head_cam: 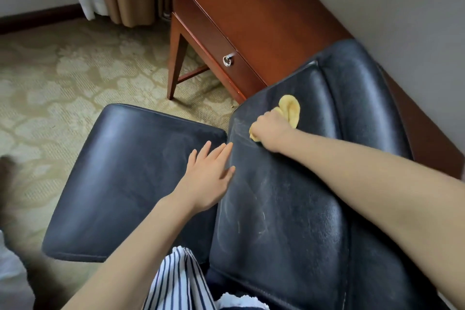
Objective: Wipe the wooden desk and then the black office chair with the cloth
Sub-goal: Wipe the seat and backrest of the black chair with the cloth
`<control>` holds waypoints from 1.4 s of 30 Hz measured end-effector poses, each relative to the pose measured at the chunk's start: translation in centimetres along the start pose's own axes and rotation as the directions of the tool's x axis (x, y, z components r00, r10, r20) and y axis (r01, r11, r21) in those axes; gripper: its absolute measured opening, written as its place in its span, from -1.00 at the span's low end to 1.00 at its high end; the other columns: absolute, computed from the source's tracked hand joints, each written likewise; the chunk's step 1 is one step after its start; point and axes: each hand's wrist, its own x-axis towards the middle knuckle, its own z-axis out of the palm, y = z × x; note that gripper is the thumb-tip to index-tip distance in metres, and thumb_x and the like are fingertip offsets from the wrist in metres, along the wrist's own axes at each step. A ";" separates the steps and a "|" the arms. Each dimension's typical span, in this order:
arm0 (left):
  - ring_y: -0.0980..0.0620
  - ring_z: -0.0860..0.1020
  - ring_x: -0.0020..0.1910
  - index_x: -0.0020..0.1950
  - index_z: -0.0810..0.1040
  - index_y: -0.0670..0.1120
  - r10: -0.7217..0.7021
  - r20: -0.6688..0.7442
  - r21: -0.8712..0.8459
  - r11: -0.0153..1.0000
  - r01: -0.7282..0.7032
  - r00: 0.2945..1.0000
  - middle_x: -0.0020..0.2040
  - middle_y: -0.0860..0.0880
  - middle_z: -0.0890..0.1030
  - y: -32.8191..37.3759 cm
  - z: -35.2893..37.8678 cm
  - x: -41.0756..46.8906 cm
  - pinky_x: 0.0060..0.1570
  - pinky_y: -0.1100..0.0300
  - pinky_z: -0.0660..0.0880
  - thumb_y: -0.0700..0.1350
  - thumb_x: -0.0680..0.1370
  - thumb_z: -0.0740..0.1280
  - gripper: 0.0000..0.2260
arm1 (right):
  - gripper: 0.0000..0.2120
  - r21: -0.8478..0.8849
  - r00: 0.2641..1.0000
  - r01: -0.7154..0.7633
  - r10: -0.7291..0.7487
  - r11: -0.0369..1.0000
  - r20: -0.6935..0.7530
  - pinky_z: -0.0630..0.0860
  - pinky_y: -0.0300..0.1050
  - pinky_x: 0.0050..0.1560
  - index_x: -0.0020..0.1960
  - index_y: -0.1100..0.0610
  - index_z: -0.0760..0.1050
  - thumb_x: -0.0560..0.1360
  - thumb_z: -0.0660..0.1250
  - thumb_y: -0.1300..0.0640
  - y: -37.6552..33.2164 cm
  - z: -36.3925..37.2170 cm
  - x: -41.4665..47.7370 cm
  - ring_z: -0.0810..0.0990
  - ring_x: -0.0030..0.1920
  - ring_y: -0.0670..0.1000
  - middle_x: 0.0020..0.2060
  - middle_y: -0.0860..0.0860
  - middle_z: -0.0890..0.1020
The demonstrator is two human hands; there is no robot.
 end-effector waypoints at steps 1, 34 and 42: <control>-0.05 -0.11 0.53 0.55 -0.02 -0.01 0.008 -0.011 0.007 1.000 -0.008 1.000 0.55 0.05 0.08 -0.2 -0.2 -0.3 0.45 -0.02 -0.18 0.02 0.65 0.02 -0.51 | -0.78 0.007 0.998 0.047 -0.048 0.999 0.027 0.30 -0.09 -0.07 0.14 0.09 0.50 0.52 0.22 0.20 -1.5 0.5 -1.0 0.55 0.13 0.12 0.12 0.06 0.58; 0.23 0.59 -0.02 0.11 0.58 -0.18 0.333 0.107 -0.750 0.646 -0.144 0.937 0.04 -0.10 0.65 9.0 -5.6 -2.3 -0.14 0.59 0.37 -0.13 0.62 0.16 -0.76 | -0.65 0.743 0.901 0.279 0.434 -0.609 0.017 0.55 -0.28 -0.08 0.23 0.04 0.52 0.45 0.33 0.17 0.9 -4.5 -23.5 0.64 0.00 -0.12 0.01 -0.06 0.68; 0.14 0.59 -0.09 0.10 0.57 -0.09 0.317 -0.197 -0.755 0.555 -0.350 0.928 0.00 -0.08 0.66 12.8 -9.4 -4.1 -0.12 0.42 0.47 -0.09 0.53 0.32 -0.82 | -0.62 0.139 0.843 0.534 0.538 -0.834 -0.008 0.42 0.14 0.26 0.27 0.12 0.48 0.46 0.21 0.15 2.1 -7.4 -22.0 0.57 0.20 0.12 0.18 0.14 0.60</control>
